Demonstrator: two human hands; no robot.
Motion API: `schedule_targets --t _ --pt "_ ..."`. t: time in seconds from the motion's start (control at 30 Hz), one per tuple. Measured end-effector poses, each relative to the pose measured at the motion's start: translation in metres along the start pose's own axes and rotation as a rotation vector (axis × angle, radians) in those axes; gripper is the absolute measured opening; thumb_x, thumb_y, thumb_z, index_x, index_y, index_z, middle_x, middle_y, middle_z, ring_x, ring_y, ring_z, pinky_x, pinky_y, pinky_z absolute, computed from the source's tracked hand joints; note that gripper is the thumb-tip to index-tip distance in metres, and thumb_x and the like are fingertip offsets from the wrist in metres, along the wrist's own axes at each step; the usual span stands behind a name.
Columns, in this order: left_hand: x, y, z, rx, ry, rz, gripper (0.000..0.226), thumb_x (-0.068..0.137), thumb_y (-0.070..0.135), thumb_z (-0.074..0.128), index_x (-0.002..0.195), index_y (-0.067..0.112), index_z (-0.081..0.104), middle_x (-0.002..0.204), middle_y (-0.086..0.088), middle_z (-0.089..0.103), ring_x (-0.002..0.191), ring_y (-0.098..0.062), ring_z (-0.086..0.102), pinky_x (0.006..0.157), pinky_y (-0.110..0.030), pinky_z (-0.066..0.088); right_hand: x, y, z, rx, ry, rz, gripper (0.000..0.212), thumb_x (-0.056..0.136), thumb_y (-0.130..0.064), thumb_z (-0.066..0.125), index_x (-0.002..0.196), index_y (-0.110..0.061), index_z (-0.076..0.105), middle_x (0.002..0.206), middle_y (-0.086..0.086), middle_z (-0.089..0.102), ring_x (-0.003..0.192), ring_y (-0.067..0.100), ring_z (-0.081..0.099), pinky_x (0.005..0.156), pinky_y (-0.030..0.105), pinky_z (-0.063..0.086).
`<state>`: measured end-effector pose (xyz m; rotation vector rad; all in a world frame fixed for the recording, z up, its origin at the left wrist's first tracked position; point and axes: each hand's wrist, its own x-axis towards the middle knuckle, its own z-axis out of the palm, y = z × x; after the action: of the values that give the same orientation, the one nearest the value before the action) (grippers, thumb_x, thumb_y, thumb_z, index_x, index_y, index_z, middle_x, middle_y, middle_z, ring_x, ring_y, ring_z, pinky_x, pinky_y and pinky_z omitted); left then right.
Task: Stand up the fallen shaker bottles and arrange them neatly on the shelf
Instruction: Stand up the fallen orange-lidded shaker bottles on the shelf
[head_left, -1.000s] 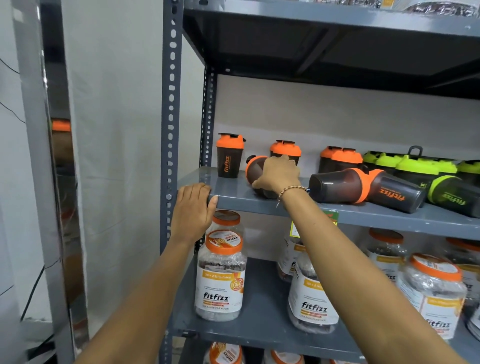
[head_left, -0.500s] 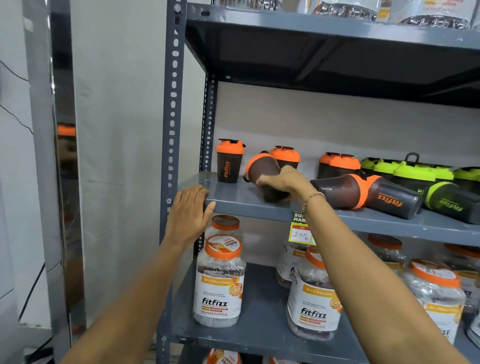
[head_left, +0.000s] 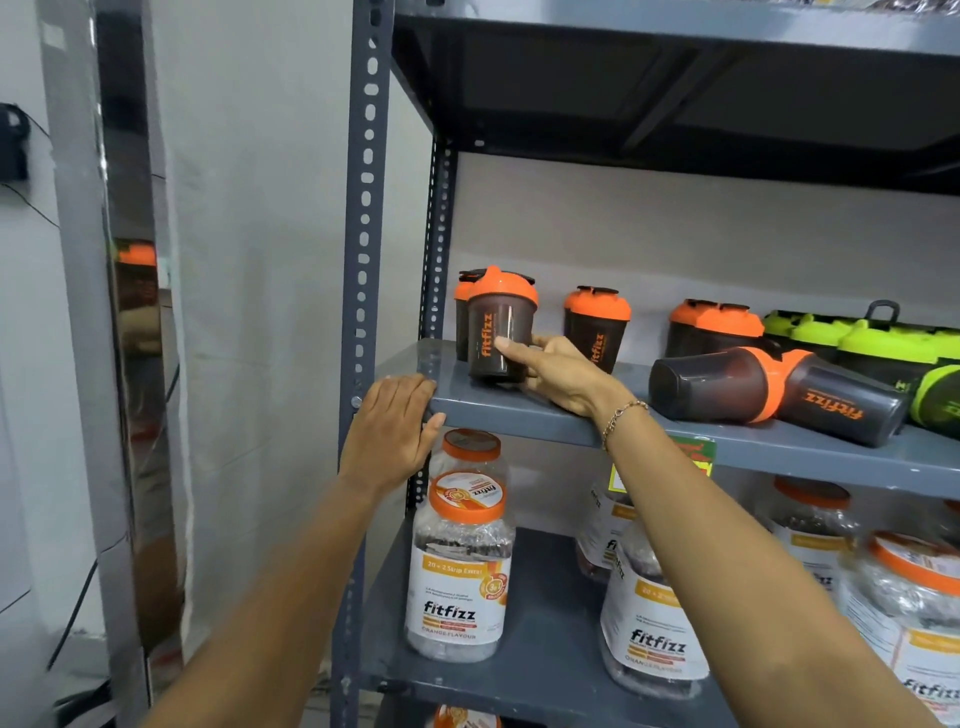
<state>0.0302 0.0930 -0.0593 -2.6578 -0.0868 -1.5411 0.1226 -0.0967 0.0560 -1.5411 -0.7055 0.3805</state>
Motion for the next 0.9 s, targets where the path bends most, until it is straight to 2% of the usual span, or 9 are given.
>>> schedule_targets --t 0.07,0.17,0.27,0.37,0.53,0.63,0.73,0.9 --pt "0.000 -0.001 0.001 0.005 0.011 0.011 0.050 0.099 0.046 0.017 0.116 0.011 0.048 0.111 -0.011 0.061 0.101 -0.027 0.058 0.098 -0.035 0.034 0.006 -0.001 0.003 -0.054 -0.017 -0.015 0.052 0.088 -0.013 0.066 0.133 -0.001 0.043 0.123 0.016 0.063 0.115 0.026 0.062 0.102 0.040 0.048" --pt "0.000 -0.003 0.004 0.010 0.026 0.021 0.049 0.099 0.045 0.017 0.117 0.011 0.047 0.112 -0.012 0.061 0.102 -0.028 0.058 0.099 -0.035 0.033 0.018 0.004 0.001 -0.198 0.002 -0.040 0.074 0.083 -0.015 0.071 0.144 -0.007 0.030 0.134 0.015 0.056 0.121 0.028 0.058 0.107 0.045 0.044" --pt "0.000 -0.003 0.007 0.021 0.046 0.029 0.047 0.099 0.045 0.017 0.118 0.012 0.045 0.112 -0.012 0.062 0.102 -0.028 0.058 0.101 -0.035 0.032 0.020 0.007 -0.002 -0.221 -0.001 -0.037 0.063 0.088 -0.006 0.064 0.143 -0.005 0.033 0.138 0.014 0.053 0.126 0.026 0.053 0.109 0.040 0.042" --pt "0.000 -0.003 0.008 0.020 0.064 0.036 0.046 0.099 0.044 0.018 0.117 0.012 0.045 0.112 -0.012 0.062 0.101 -0.028 0.058 0.100 -0.035 0.033 0.021 0.007 -0.005 -0.254 -0.032 -0.022 0.059 0.090 -0.003 0.061 0.142 -0.004 0.034 0.138 0.013 0.053 0.122 0.021 0.052 0.104 0.033 0.043" --pt "0.000 -0.003 0.009 0.032 0.082 0.033 0.047 0.099 0.044 0.018 0.117 0.012 0.046 0.112 -0.012 0.061 0.102 -0.028 0.057 0.100 -0.035 0.033 0.023 0.009 0.001 -0.494 0.013 -0.069 0.070 0.080 -0.012 0.075 0.139 -0.009 0.038 0.134 0.010 0.056 0.124 0.024 0.053 0.107 0.037 0.041" --pt "0.000 -0.002 0.010 0.030 0.083 0.025 0.046 0.099 0.044 0.019 0.118 0.012 0.045 0.113 -0.011 0.061 0.103 -0.027 0.057 0.101 -0.034 0.032 0.024 0.009 0.003 -0.507 0.022 -0.065 0.065 0.081 -0.010 0.074 0.137 -0.008 0.040 0.135 0.012 0.057 0.124 0.024 0.053 0.102 0.034 0.041" --pt "-0.001 -0.002 0.011 0.025 0.092 0.021 0.038 0.097 0.040 0.030 0.117 0.012 0.046 0.112 -0.011 0.061 0.103 -0.027 0.057 0.100 -0.034 0.033 0.021 0.009 0.004 -0.521 0.038 -0.048 0.064 0.081 -0.011 0.074 0.136 -0.007 0.040 0.134 0.013 0.057 0.121 0.024 0.054 0.106 0.038 0.042" --pt "-0.002 0.003 0.008 0.000 0.062 -0.016 0.041 0.093 0.038 0.037 0.116 0.009 0.053 0.114 -0.011 0.061 0.104 -0.027 0.057 0.100 -0.036 0.037 0.006 0.004 0.005 -0.535 0.044 -0.038 0.075 0.082 -0.012 0.073 0.143 -0.007 0.028 0.144 0.014 0.048 0.133 0.028 0.045 0.110 0.040 0.036"
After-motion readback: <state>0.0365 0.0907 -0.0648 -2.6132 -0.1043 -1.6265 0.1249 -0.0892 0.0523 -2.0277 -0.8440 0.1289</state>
